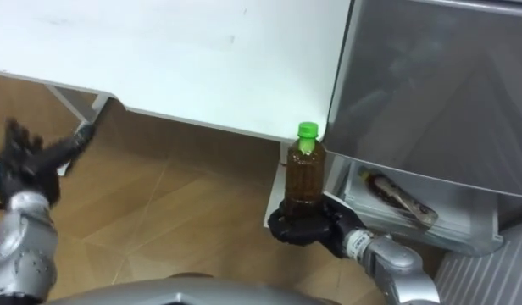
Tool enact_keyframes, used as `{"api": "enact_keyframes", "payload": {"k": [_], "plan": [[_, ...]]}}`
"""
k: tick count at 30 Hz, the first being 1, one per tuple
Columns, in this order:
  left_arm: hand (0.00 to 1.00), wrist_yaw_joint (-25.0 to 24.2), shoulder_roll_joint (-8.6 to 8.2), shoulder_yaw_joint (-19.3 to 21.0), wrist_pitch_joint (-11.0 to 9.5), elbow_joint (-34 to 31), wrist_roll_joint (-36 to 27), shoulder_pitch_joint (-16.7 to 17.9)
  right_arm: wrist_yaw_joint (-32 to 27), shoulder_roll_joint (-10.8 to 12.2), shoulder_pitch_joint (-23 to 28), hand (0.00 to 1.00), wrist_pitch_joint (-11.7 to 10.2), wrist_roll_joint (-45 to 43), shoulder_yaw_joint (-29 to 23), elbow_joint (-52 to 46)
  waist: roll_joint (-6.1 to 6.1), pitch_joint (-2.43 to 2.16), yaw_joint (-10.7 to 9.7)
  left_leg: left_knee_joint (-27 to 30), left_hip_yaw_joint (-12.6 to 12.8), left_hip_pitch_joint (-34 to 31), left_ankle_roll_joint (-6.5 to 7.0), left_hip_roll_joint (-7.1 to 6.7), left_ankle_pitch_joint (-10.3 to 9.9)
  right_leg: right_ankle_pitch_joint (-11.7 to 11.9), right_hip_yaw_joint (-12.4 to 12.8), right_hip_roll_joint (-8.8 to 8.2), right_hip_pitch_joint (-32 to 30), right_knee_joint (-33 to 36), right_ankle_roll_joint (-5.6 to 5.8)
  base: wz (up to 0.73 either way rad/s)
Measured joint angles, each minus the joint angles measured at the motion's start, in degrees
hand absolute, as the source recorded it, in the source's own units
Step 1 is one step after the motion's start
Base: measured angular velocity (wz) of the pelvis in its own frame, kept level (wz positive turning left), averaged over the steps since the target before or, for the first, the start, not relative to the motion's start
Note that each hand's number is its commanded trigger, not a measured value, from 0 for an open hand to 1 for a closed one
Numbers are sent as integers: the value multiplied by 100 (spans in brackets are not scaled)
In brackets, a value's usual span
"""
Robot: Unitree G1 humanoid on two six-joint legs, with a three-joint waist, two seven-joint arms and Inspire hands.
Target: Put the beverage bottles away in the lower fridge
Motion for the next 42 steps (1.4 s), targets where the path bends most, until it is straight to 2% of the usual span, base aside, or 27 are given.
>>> {"api": "enact_keyframes", "payload": {"k": [1, 4, 6, 8, 10, 12, 15, 19, 21, 26, 33, 35, 42], "plan": [[0, -2, -6, -30, 41, 144, -136, 5, -13, 5, 1, 100, 9, 4, 3, 19, -3, -1, 12, -3, 5, -1, 0, 0, 0, -2, 6, 0, -10, 2, 0, -5], [0, -58, -4, -308, 215, 764, -921, 196, -107, 22, -5, 100, 216, -6, 177, 21, -49, -2, 54, -3, 25, -53, 0, 2, 0, -5, 7, -3, -28, -2, -3, -2], [0, -148, -7, -321, 322, 997, -1005, 260, -137, 20, -5, 100, 293, -27, 231, 27, -84, 5, 89, -8, 41, -41, -1, 4, 1, -4, 19, -3, -50, 1, -3, -2], [0, -294, -9, -319, 354, 1445, -755, 236, -134, 19, -30, 100, 347, -93, 228, 69, -100, 11, 105, -14, 83, -30, 0, 8, 0, -4, 35, 0, -54, 1, -2, -5], [0, -470, -8, -342, 505, 1969, -233, 237, -135, -20, -55, 100, 377, -97, 227, 63, -108, 15, 95, -42, 75, -50, 1, 10, -1, -3, 18, 1, -55, -1, -1, -2], [0, -569, -10, -365, 680, 2232, 125, 240, -137, -44, -59, 100, 416, -95, 225, 63, -94, 26, 97, -35, 73, -54, 0, 13, -3, -2, 18, 1, -53, -1, -2, 0], [0, -673, -78, -449, 822, 2332, 737, 240, -216, -52, -74, 100, 497, -105, 223, 53, -92, 37, 77, -2, 72, -81, -2, 13, -6, -2, 16, 6, -53, 0, -3, 5], [0, -813, -163, -574, 823, 2344, 1638, 239, -297, -44, -149, 100, 494, -115, 223, 53, -50, 43, -26, -4, 69, -117, -2, 8, -5, -3, 0, 11, -57, -6, -3, 3], [0, -904, -188, -698, 824, 2346, 2090, 238, -348, -36, -176, 100, 493, -85, 213, 54, -65, 18, -108, 10, 57, -177, -1, 3, -4, -3, -19, 16, -110, -1, -3, 2], [0, -1070, -206, -965, 825, 2342, 2682, 234, -524, -31, -173, 100, 492, 40, 215, 56, -59, 14, -260, 8, 55, -185, 0, -40, -3, -4, -1, 31, -135, -8, -1, 0], [0, -1096, -206, -1000, 727, 2470, 3081, 219, -1044, 169, -195, 100, 443, 375, -116, 244, -95, 26, -376, -57, 85, -150, 2, -48, -2, -10, 34, 24, -143, 1, 9, -2], [0, -1020, -209, -1003, 682, 2466, 3172, 218, -1205, 206, -199, 100, 430, 485, -171, 337, -138, 36, -417, -98, 85, -148, 2, -53, -2, -12, 32, 20, -143, 3, 12, 0], [0, -812, -214, -1129, 557, 2516, 3284, 190, -1681, 269, -197, 100, 363, 934, -91, 548, -135, 38, -449, -101, 94, -118, 12, -58, 4, -5, 48, 11, -130, 20, 22, 0]]}}
